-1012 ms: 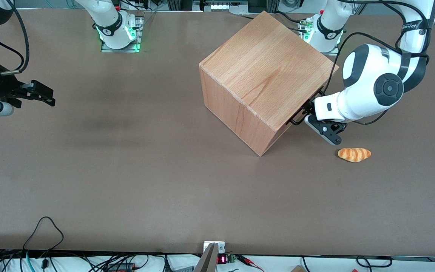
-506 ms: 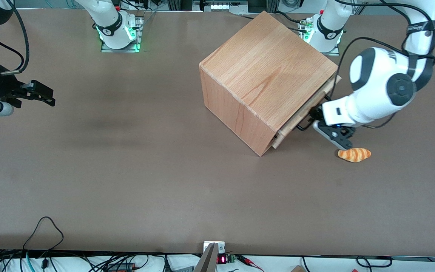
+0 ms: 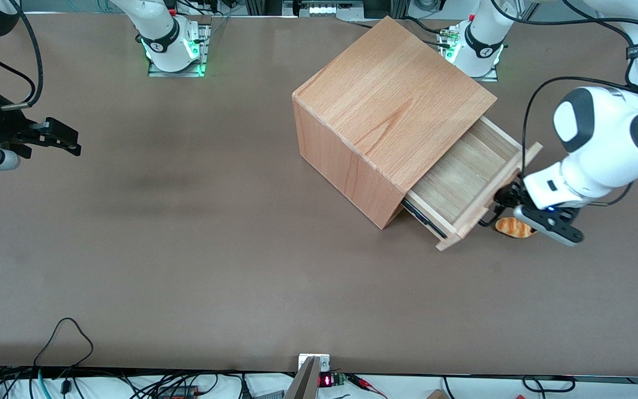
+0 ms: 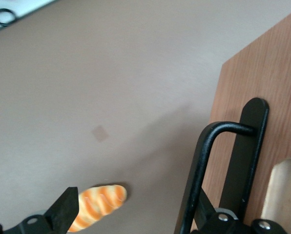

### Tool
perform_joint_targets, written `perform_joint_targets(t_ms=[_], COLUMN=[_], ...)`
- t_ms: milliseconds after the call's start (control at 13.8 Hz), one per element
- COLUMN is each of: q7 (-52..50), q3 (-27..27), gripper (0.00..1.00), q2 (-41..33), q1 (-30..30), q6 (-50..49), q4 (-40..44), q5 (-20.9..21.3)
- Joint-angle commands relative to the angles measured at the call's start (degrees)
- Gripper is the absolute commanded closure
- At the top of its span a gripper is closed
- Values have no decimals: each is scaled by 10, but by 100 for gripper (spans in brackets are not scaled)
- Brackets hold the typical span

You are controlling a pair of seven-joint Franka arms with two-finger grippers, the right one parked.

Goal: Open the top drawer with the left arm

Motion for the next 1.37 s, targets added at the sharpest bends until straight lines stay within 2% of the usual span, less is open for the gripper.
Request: perform_joint_targets(t_ms=[0,217,578,1012,1084,1301], q7=[25,20,16,8,-12,-98], q3=[26,31,33,57,61,58], gripper=[0,0,0,0,0,0], q2=[62,52,32,-17,-29,-87], q1=[5,5,5,5,5,4], q6=[55,39,-91,-198,-224,-273], q4=[5,31,98,125,131,133], q5=[3,2,2,3,8,78])
